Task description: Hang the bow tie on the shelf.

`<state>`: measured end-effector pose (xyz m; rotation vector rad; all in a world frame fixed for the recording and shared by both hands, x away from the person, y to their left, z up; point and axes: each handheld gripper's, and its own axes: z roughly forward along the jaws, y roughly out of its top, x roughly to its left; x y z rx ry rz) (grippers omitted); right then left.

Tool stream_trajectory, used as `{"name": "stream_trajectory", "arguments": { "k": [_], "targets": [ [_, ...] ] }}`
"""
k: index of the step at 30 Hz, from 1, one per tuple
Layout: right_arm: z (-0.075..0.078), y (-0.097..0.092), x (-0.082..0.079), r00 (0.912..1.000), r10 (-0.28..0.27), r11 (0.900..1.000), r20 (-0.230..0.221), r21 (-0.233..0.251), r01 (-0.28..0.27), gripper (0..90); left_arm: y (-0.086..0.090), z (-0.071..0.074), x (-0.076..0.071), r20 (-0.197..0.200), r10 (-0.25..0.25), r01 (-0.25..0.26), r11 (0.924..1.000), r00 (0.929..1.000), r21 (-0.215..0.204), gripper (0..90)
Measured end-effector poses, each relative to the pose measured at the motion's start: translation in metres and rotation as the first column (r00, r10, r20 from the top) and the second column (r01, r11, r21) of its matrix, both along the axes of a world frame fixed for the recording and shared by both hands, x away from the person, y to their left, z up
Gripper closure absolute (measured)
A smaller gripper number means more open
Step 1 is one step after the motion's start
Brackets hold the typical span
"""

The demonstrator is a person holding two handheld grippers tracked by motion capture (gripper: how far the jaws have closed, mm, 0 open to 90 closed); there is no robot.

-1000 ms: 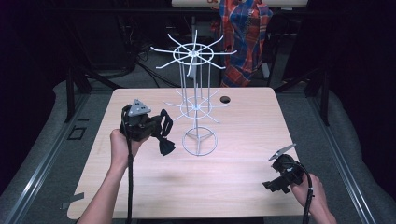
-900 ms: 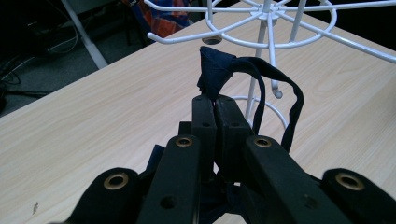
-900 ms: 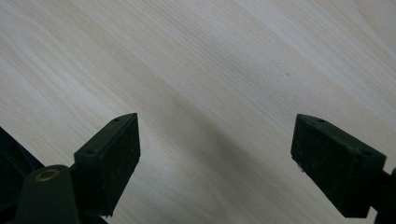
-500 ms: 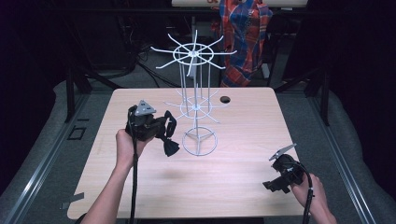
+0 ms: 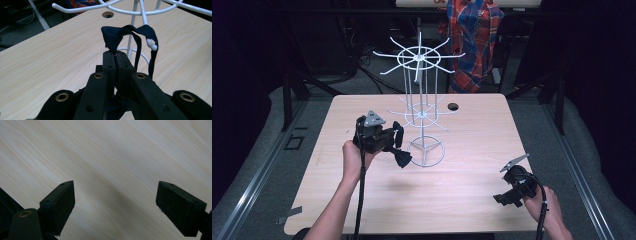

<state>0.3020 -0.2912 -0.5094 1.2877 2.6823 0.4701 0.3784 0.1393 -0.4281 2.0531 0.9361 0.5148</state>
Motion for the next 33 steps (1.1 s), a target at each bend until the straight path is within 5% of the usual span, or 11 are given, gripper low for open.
{"name": "stream_trajectory", "arguments": {
  "k": [33],
  "targets": [
    [-0.001, 0.001, 0.000, 1.0000, -0.002, 1.0000, -0.004, 0.007, 0.003, 15.6, -0.017, -0.015, 0.013, -0.028, -0.004, 0.002, 0.9987, 0.9996, -0.050, 87.3]
  ]
}}
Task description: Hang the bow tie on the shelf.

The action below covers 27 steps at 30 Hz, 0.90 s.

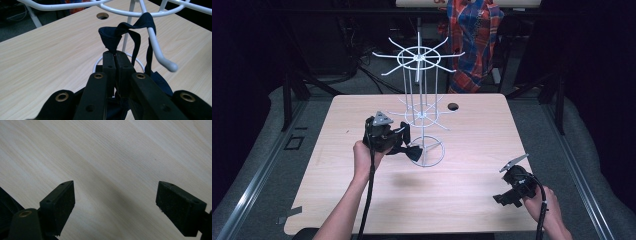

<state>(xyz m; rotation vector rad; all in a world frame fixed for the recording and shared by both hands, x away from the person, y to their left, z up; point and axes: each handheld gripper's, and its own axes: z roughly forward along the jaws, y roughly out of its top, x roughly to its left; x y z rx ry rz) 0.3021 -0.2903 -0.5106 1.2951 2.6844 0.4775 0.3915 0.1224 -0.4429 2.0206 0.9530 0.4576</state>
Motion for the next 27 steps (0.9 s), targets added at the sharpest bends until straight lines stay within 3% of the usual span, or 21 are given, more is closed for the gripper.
{"name": "stream_trajectory", "arguments": {
  "k": [17, 19, 27],
  "targets": [
    [-0.001, 0.001, 0.000, 1.0000, -0.001, 1.0000, 0.004, 0.004, 0.001, 15.6, 0.010, -0.005, 0.000, -0.028, 0.005, -0.007, 0.9988, 0.9996, -0.049, 81.1],
    [0.000, 0.000, 0.001, 0.9999, 0.013, 0.9999, -0.008, -0.008, -0.013, 15.6, 0.012, -0.005, -0.001, -0.034, -0.001, -0.001, 0.9987, 0.9994, -0.051, 78.3],
    [-0.001, 0.001, 0.000, 1.0000, 0.003, 1.0000, 0.005, 0.003, -0.003, 15.6, 0.022, -0.010, -0.004, -0.074, 0.029, -0.034, 0.9973, 0.9969, -0.065, 52.3]
  ]
}}
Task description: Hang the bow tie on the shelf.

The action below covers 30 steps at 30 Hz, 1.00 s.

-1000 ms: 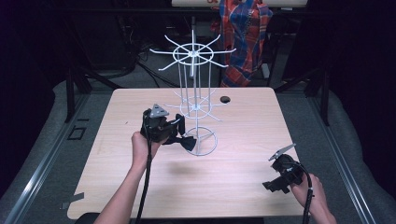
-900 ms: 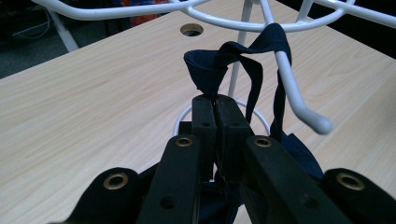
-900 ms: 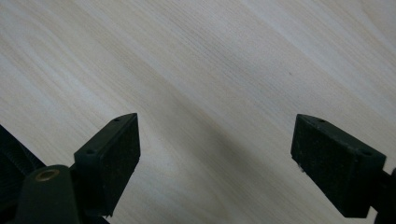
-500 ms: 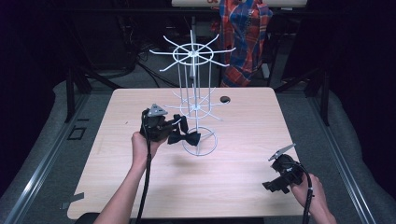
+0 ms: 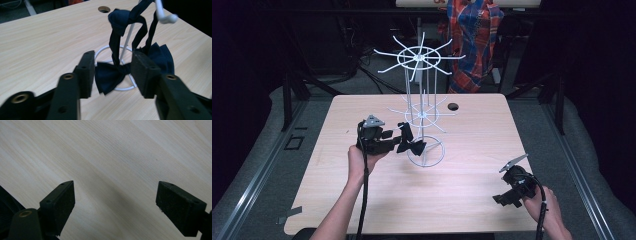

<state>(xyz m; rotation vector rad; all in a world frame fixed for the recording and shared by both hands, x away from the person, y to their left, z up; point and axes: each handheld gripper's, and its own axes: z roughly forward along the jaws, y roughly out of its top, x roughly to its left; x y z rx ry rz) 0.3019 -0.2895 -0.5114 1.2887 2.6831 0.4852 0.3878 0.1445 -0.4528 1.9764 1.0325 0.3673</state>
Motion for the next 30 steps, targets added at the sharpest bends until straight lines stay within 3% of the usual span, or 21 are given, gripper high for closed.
{"name": "stream_trajectory", "arguments": {
  "k": [9, 17, 23, 30],
  "targets": [
    [0.001, -0.001, 0.000, 1.0000, 0.004, 0.9999, -0.004, -0.012, -0.004, 15.6, 0.009, 0.008, -0.006, -0.017, 0.012, -0.012, 0.9990, 0.9998, 0.042, 34.3],
    [0.000, 0.000, 0.000, 1.0000, -0.004, 1.0000, -0.005, 0.002, 0.004, 15.6, 0.022, 0.012, -0.014, -0.023, 0.015, -0.014, 0.9980, 0.9996, 0.062, 26.0],
    [0.001, -0.001, 0.000, 1.0000, -0.005, 1.0000, -0.004, -0.002, 0.005, 15.6, 0.035, 0.014, -0.026, -0.026, 0.015, -0.012, 0.9945, 0.9996, 0.104, 19.7],
    [0.001, -0.001, 0.000, 0.9999, -0.003, 1.0000, -0.011, 0.001, 0.003, 15.6, 0.051, 0.016, -0.041, -0.019, 0.029, -0.027, 0.9936, 0.9994, 0.110, 16.8]
  ]
}}
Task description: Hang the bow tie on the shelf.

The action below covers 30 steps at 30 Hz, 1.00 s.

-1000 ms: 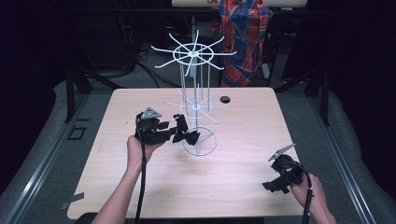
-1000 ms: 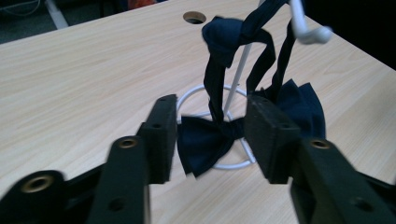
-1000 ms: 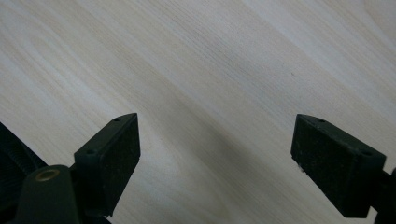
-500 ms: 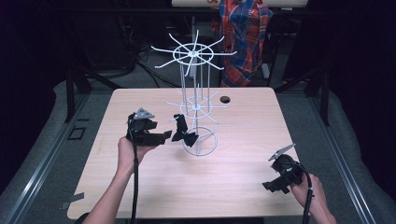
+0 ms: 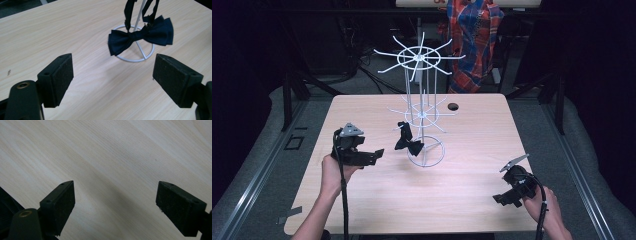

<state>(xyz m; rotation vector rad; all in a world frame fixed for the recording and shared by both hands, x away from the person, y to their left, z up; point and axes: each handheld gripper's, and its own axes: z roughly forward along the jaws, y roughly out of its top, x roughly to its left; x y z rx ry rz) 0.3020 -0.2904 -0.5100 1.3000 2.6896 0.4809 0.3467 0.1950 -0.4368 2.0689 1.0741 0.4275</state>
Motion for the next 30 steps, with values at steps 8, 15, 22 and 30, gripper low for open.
{"name": "stream_trajectory", "arguments": {
  "k": [8, 15, 22, 30],
  "targets": [
    [-0.001, 0.001, 0.000, 1.0000, 0.001, 1.0000, 0.005, -0.007, -0.001, 15.6, 0.013, -0.003, -0.014, -0.041, 0.014, -0.013, 0.9995, 0.9990, 0.030, 15.3],
    [-0.001, 0.001, 0.000, 0.9999, -0.009, 1.0000, 0.006, -0.002, 0.009, 15.7, 0.020, -0.009, -0.029, -0.058, 0.032, -0.030, 0.9992, 0.9978, 0.028, 13.4],
    [-0.002, 0.002, -0.001, 0.9998, -0.014, 0.9999, 0.014, 0.007, 0.014, 15.6, 0.020, -0.018, -0.037, -0.096, 0.026, -0.020, 0.9977, 0.9951, 0.066, 11.4],
    [-0.001, 0.001, 0.000, 1.0000, 0.001, 1.0000, 0.003, -0.007, -0.001, 15.7, 0.020, -0.027, -0.047, -0.117, 0.032, -0.023, 0.9970, 0.9926, 0.074, 10.5]
  ]
}}
